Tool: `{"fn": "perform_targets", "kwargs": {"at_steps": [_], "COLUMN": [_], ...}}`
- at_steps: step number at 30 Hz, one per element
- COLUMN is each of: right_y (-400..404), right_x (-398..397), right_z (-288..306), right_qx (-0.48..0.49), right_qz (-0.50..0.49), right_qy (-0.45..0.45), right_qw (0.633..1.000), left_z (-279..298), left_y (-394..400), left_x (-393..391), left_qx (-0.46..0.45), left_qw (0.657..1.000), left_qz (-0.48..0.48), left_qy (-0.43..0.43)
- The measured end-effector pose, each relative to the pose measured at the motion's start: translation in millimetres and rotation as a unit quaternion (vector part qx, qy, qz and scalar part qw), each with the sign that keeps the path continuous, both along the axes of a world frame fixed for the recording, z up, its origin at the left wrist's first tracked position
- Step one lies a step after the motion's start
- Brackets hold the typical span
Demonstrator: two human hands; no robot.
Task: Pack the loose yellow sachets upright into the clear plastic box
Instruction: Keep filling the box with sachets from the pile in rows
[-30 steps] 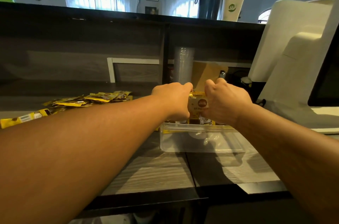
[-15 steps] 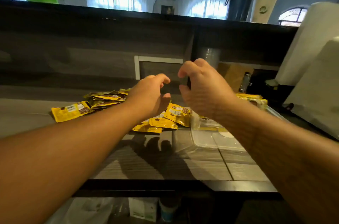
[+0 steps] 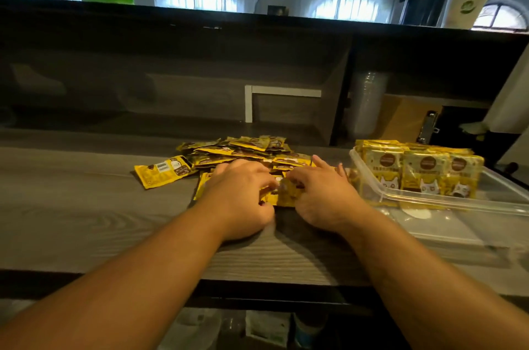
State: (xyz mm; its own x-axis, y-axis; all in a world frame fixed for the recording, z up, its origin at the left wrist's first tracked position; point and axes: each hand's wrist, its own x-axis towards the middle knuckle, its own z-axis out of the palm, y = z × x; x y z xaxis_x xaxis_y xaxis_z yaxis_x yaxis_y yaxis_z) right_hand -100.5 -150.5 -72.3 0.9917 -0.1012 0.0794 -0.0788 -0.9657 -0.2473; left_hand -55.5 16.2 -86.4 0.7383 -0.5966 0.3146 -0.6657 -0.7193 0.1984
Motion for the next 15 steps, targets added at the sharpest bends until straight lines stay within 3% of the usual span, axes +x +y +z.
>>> {"fn": "perform_targets", "kwargs": {"at_steps": [4,8,11,15], "right_y": [-2,-5,-2,3], "right_x": [-6,-3,-4,-10], "right_z": [-1,-4,-4,5], "right_qx": [0.05,0.06,0.201,0.407], "right_qz": [0.004,0.016,0.014,-0.008], "right_qy": [-0.01,-0.136,-0.267,-0.328], "right_qw": [0.999,0.989,0.942,0.852], "left_z": [-3,-3,-3,-1], "left_y": [-3,-2,-2,-5], "left_x": [3,4,3,1], "left_qx": [0.01,-0.005,0.017,0.052], "left_qw": [1.0,1.0,1.0,0.998], "left_qz": [-0.004,-0.007,-0.011,-0.031], "left_qy": [0.018,0.019,0.005,0.01]}}
